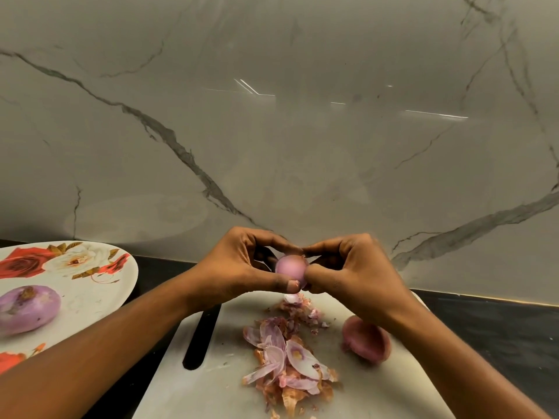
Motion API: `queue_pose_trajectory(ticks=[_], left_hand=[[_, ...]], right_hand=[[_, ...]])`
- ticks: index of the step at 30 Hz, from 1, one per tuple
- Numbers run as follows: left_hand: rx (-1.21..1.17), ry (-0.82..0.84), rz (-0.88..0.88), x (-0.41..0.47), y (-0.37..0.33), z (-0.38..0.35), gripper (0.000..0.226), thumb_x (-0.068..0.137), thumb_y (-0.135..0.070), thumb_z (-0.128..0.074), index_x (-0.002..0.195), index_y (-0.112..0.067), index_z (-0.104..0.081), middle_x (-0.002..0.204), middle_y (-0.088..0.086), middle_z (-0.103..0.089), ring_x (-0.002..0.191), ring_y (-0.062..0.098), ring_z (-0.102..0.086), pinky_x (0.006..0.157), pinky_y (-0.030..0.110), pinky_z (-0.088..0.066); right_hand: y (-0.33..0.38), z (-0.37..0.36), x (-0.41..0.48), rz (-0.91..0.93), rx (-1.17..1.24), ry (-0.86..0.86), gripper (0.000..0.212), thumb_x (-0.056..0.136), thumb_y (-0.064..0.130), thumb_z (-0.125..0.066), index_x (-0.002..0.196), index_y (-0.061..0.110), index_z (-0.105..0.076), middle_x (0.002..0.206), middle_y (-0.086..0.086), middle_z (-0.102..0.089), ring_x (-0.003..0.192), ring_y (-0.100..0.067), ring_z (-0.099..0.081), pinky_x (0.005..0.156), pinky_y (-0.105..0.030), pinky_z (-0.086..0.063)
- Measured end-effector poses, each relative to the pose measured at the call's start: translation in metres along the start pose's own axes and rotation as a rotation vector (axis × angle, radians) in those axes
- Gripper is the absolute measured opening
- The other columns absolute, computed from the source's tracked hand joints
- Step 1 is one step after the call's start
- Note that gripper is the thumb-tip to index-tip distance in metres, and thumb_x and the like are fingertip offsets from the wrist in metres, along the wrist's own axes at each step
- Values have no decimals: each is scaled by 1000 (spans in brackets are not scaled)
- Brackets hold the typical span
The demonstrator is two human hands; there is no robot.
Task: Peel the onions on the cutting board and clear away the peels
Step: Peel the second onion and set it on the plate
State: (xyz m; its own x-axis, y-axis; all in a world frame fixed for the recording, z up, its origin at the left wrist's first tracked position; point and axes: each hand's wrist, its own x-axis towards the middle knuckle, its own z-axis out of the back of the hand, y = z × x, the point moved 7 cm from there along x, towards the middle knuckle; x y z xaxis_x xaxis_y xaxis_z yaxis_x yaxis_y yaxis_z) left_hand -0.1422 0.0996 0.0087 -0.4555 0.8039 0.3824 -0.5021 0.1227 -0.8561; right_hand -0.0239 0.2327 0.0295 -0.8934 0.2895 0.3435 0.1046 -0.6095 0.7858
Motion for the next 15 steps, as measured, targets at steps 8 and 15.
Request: queue_pose_trajectory(ticks=[8, 15], left_hand=[[-131, -48, -44, 1, -6, 4, 49, 72, -9, -88, 120, -13, -77, 115, 9, -79, 108, 31, -75, 90, 42, -64], [-349, -17, -25, 4, -2, 12, 43, 89, -6, -77, 131, -11, -70, 129, 13, -73, 122, 35, -69, 92, 36, -62]], right_hand=[[-5, 10, 5, 32, 95, -124, 30, 84, -2, -80, 110, 15, -82, 83, -2, -82, 76, -19, -81, 74, -36, -67], [-18, 22, 8, -129, 235, -151, 22, 89, -12, -70, 95, 5, -83, 84, -15, -81, 82, -32, -81, 77, -34, -67]])
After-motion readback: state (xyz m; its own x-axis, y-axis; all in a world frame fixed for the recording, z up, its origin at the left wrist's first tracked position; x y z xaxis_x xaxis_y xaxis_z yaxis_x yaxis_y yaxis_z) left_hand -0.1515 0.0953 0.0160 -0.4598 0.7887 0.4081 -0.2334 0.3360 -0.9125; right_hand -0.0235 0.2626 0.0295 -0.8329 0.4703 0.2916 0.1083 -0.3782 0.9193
